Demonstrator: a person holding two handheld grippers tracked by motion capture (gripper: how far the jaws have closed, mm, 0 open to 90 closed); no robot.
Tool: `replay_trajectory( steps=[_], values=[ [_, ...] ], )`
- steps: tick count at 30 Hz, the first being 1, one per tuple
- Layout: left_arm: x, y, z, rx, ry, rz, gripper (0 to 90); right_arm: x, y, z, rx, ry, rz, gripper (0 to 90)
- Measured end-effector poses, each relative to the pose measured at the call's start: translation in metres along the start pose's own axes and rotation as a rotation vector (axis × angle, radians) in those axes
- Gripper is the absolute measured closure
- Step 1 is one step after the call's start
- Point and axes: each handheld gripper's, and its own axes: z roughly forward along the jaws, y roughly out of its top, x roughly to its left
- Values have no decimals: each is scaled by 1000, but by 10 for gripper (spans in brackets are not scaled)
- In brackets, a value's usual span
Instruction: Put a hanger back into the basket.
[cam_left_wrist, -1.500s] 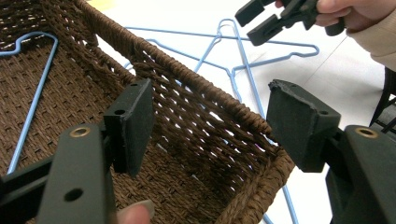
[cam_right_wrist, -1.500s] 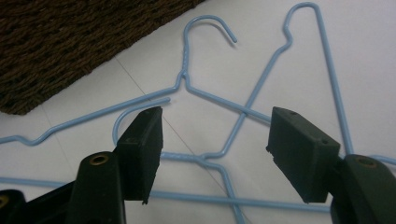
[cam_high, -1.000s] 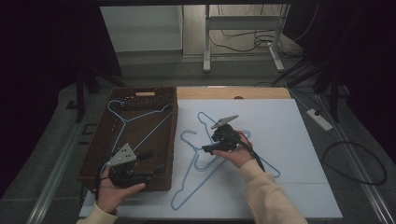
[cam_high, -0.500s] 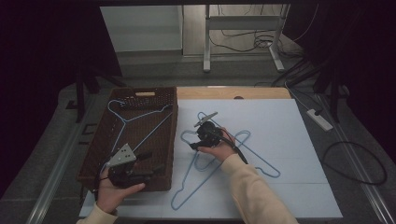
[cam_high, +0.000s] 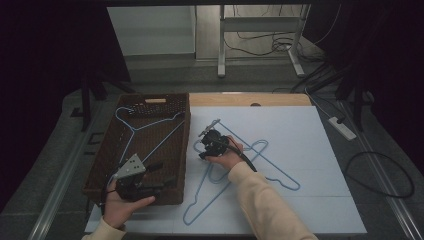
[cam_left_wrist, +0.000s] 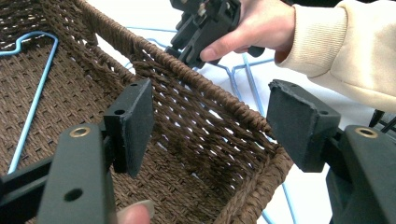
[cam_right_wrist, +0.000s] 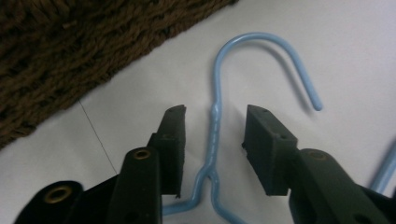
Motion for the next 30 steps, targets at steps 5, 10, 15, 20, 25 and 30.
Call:
replay_trajectory(
  steps=[5, 10, 15, 20, 25, 30],
  values=[
    [0, 0, 0, -3, 2, -1, 332, 7, 4, 2, 45, -48, 2, 722],
    [0, 0, 0, -1, 3, 1, 332, 9, 5, 2, 68, -59, 50, 855],
    [0, 0, -1, -3, 5, 2, 332, 8, 5, 2, 63, -58, 96, 861],
    [0, 0, 0, -4, 6, 1, 334, 9, 1, -1, 39, -69, 91, 862],
    [0, 0, 0, -2, 3, 2, 335, 10, -3, -14, -19, -74, 76, 864],
    [-2, 1, 1, 2, 2, 5, 336, 13, -5, -32, -89, -76, 59, 863]
  ],
)
